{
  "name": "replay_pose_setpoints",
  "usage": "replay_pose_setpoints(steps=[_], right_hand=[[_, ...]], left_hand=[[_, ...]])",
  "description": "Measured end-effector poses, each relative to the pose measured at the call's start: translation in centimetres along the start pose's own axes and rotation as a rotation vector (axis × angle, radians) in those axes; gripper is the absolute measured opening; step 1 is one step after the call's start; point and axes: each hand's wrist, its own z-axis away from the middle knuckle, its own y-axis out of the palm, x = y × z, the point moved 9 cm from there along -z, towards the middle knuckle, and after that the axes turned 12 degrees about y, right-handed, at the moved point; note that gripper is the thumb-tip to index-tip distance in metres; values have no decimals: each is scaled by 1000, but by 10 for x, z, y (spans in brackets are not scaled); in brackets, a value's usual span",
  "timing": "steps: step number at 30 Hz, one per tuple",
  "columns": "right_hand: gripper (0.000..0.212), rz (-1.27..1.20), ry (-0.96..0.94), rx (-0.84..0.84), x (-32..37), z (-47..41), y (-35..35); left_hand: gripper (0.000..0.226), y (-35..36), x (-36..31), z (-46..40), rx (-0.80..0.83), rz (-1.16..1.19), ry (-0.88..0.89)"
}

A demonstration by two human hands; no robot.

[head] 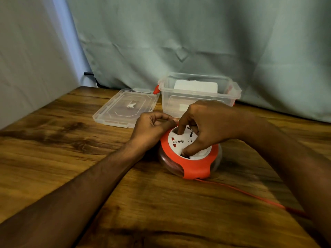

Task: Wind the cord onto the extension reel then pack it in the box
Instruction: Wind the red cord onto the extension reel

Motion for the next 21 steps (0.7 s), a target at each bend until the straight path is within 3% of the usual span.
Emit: replay_pose_setpoints(steps=[15, 21], right_hand=[[64, 103, 222, -284, -17, -11, 2], [66, 109, 264, -267, -26, -11, 6]], left_hand=[[16, 0, 1, 1, -13, 35, -23], [15, -1, 2, 0, -17, 20, -24]])
